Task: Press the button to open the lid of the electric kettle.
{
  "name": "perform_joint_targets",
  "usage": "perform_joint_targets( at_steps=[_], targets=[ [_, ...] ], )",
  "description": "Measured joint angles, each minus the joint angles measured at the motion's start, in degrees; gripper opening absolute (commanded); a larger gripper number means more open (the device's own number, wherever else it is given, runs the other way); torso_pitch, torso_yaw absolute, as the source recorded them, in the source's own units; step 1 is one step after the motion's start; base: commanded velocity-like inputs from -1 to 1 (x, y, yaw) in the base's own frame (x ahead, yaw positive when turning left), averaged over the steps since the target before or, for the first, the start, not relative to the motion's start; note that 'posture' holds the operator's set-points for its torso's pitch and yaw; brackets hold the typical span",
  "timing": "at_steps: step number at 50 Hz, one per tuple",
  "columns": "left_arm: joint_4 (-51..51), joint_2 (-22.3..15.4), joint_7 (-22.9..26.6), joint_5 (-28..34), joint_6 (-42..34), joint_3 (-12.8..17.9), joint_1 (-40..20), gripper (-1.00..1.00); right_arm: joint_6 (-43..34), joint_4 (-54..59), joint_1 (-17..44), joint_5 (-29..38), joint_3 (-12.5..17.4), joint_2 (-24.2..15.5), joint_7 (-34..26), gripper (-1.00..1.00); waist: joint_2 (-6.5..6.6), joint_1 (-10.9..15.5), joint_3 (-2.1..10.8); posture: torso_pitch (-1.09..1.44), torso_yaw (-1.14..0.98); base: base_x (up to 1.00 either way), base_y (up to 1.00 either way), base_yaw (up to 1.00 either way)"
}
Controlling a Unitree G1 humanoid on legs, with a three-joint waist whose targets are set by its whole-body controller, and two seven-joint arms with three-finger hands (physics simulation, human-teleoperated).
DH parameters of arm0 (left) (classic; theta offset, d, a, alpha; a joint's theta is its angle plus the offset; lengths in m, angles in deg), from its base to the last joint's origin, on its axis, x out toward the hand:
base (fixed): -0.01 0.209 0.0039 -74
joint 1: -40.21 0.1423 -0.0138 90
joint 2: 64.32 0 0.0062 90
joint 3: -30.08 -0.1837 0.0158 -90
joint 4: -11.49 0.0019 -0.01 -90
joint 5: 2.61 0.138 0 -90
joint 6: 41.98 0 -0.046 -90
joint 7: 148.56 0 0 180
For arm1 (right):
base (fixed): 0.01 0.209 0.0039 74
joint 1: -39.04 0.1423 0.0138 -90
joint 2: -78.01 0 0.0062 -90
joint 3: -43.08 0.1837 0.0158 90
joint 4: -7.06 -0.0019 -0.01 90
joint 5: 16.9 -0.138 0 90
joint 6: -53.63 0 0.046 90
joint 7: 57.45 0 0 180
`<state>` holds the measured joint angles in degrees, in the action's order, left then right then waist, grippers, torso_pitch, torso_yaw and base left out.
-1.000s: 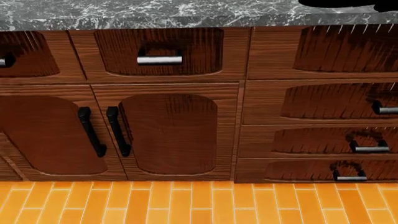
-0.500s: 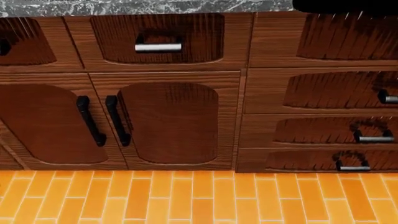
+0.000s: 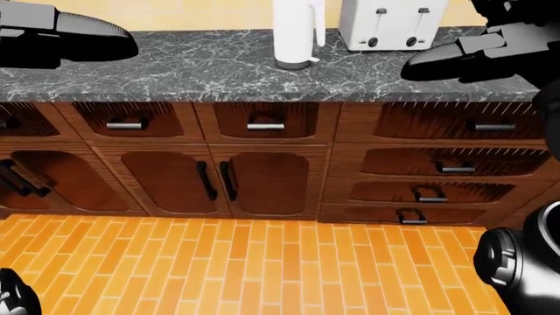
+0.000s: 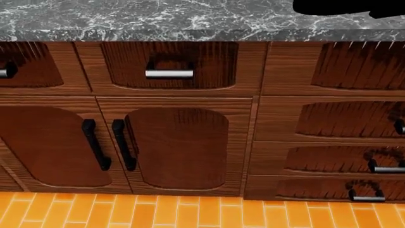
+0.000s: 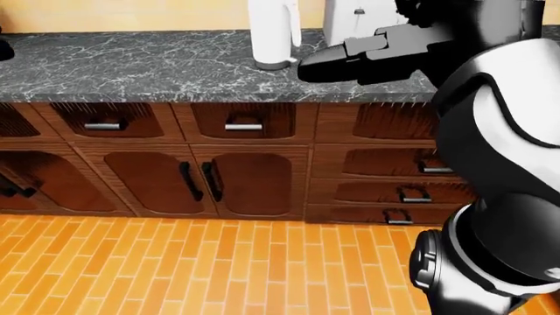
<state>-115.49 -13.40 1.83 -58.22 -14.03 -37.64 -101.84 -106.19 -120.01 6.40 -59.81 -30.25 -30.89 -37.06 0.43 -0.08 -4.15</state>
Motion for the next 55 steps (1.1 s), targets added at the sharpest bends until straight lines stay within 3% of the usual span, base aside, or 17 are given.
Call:
perform_joint_targets(
  at_steps=[4, 7, 11, 19, 20, 22, 25, 27, 29, 31, 34, 38, 45, 55],
  targets=[
    [0.0, 0.1, 0.2, 1.0, 0.6, 0.2, -0.1, 1.00, 0.3, -0.2, 0.3, 0.4, 0.2, 0.1, -0.4, 1.00, 3.45, -0.7, 0.12, 0.00, 0.00, 0.21, 0.00, 0.00],
    [0.4, 0.6, 0.1, 1.5, -0.1, 0.4, 0.6, 1.00, -0.1, -0.2, -0.4, 0.4, -0.9, 1.1, -0.8, 1.00, 3.15, 0.2, -0.74, 0.00, 0.00, 0.20, 0.00, 0.00],
    [0.6, 0.7, 0.3, 1.9, -0.7, 0.0, 0.1, 1.00, -0.9, -0.2, 0.0, 0.1, -1.2, 1.0, -1.4, 1.00, 2.62, 0.1, 0.29, 0.00, 0.00, 0.16, 0.00, 0.00],
    [0.2, 1.5, 1.1, 3.3, -0.3, 0.4, -0.2, 1.00, 0.1, -0.6, 0.3, 1.1, 0.1, 0.8, -1.3, 1.00, -2.32, 0.6, 0.74, 0.00, 0.00, 0.11, 0.00, 0.00],
    [0.0, 2.0, 1.1, 3.4, -0.4, 0.0, 0.1, 1.00, 0.1, -0.4, -0.2, 1.2, 0.3, 0.8, -1.3, 1.00, -1.43, 0.2, 0.25, 0.00, 0.00, 0.09, 0.00, 0.00],
    [-0.3, 2.3, 1.7, 3.2, -0.8, -1.0, 0.3, 1.00, -0.5, 0.1, -0.9, 1.5, 0.6, 0.9, -1.1, 1.00, -1.37, -0.3, -0.28, 0.00, 0.00, 0.09, 0.00, 0.00],
    [-0.2, 2.4, 2.4, 3.0, -1.0, -1.1, 0.2, 1.00, -1.3, 0.4, -0.3, 1.6, 0.6, 0.9, -0.9, 1.00, -1.00, -0.2, 0.44, 0.00, 0.00, 0.07, 0.00, 0.00],
    [-0.2, 2.3, 2.4, 3.5, -0.8, -0.4, 0.0, 1.00, -0.8, -0.2, 0.1, 1.5, 0.6, 0.8, -1.0, 1.00, -0.12, 0.0, 0.45, 0.00, 0.00, 0.06, 0.00, 0.00],
    [-0.5, 2.1, 2.3, 4.0, -0.5, 0.4, -0.5, 1.00, -0.2, -0.7, 0.4, 1.4, 0.8, 0.6, -1.1, 1.00, 0.53, -0.6, -0.81, 0.00, 0.00, 0.03, 0.00, 0.00],
    [-0.7, 2.1, 2.0, 4.3, -0.5, 0.7, -0.9, 1.00, 0.1, -0.7, 0.6, 1.4, 0.8, 0.5, -1.1, 1.00, 2.25, -1.3, -0.87, 0.00, 0.00, 0.00, 0.00, 0.00],
    [-0.6, 2.3, 1.8, 4.0, -1.4, 0.7, -0.5, 1.00, -0.3, -0.7, -0.3, 1.2, 0.2, 1.1, -1.3, 1.00, 0.78, -1.0, -1.47, 0.00, 0.00, 0.00, 0.00, 0.00],
    [0.1, 2.1, 1.6, 3.5, -2.5, 0.4, -0.5, 1.00, -1.0, -0.1, 0.0, 0.6, -0.6, 1.2, -1.5, 1.00, -0.32, -0.4, -1.22, 0.00, 0.00, 0.00, 0.00, 0.00],
    [-0.4, 1.6, 1.3, 2.8, -2.4, 0.6, -1.1, 1.00, -0.5, -0.4, 0.3, 1.0, 0.3, 0.9, -1.2, 1.00, -0.20, -0.1, -0.65, 0.00, 0.00, 0.00, 0.00, 0.00],
    [-0.2, 1.2, 0.8, 2.0, -1.7, 0.0, -1.1, 1.00, -0.9, -0.3, 0.2, 1.1, 0.2, 0.9, -1.2, 1.00, 0.19, -0.1, -0.87, 0.00, 0.00, 0.00, 0.00, 0.00]
  ],
)
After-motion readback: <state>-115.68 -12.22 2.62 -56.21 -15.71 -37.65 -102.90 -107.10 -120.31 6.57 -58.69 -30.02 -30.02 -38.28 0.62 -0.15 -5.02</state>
